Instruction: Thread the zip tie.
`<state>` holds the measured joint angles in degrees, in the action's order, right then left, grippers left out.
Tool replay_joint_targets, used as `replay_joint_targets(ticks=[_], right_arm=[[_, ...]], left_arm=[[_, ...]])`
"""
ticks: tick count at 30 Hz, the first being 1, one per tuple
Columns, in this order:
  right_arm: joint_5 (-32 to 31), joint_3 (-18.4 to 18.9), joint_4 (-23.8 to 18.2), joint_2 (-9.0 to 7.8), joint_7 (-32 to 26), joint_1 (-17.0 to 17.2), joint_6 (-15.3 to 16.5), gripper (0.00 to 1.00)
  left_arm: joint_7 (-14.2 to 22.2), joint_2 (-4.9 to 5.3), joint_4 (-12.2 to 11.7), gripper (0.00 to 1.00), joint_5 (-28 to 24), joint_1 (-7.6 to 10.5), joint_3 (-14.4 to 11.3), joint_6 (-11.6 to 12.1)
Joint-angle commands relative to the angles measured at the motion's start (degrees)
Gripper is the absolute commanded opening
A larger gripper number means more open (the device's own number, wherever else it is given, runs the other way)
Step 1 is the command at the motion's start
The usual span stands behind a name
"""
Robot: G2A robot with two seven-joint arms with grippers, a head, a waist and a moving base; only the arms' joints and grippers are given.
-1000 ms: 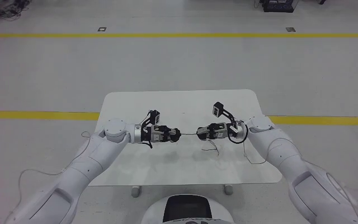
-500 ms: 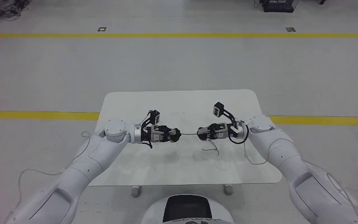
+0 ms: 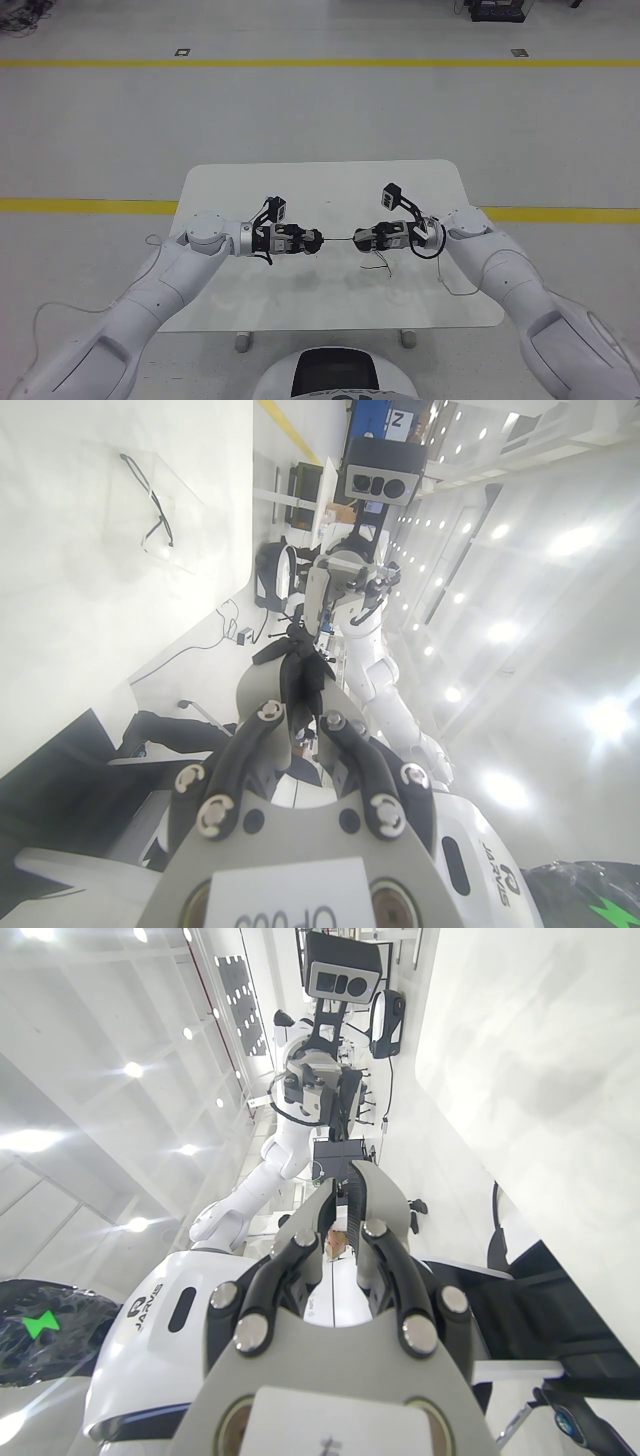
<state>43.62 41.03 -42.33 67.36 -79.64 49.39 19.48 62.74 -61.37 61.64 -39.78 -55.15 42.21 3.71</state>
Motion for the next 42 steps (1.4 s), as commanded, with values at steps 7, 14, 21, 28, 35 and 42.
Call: replay_joint_targets(ticks=[7,14,21,28,35,42], right_arm=[[-0.35,0.28,0.07,-0.13,0.00,0.11,0.00,0.00],[-0.88,0.53,0.19,-0.06,0.00,0.16,0.00,0.00],[-1.38,1.61,0.23,-0.04,0.00,0.58,0.00,0.00],[-1.79,2.26,-0.76,-0.31,0.00,1.17,0.00,0.00],[-1.79,2.26,-0.76,-0.31,0.00,1.17,0.00,0.00],[-1.49,6.45,-4.56,-1.29,0.07,4.98,0.00,0.00]], left_arm=[[0.00,0.00,0.00,0.00,0.00,0.00,0.00,0.00],[0.00,0.00,0.00,1.00,0.00,0.00,0.00,0.00],[0.00,0.00,0.00,1.00,0.00,0.00,0.00,0.00],[0.00,0.00,0.00,1.00,0.00,0.00,0.00,0.00],[0.00,0.00,0.00,1.00,0.00,0.00,0.00,0.00],[-1.55,-1.04,4.25,1.00,0.72,0.52,-2.19,-1.70]])
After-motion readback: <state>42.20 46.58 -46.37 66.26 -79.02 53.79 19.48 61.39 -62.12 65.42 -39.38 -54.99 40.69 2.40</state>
